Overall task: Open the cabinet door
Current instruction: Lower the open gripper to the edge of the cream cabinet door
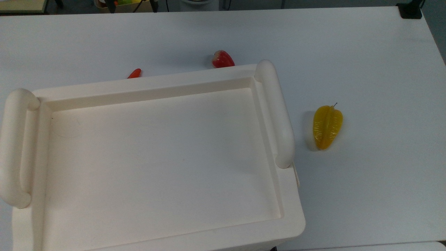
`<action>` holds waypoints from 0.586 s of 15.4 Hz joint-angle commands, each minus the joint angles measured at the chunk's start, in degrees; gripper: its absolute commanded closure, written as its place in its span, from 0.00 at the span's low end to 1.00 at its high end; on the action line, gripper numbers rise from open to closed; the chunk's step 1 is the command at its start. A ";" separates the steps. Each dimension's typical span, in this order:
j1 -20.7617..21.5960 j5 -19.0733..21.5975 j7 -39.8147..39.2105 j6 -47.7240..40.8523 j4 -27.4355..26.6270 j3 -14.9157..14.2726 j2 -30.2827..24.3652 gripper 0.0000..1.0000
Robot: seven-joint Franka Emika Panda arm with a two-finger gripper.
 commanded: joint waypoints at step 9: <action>10.56 3.27 -3.51 30.62 -0.59 0.01 6.14 0.00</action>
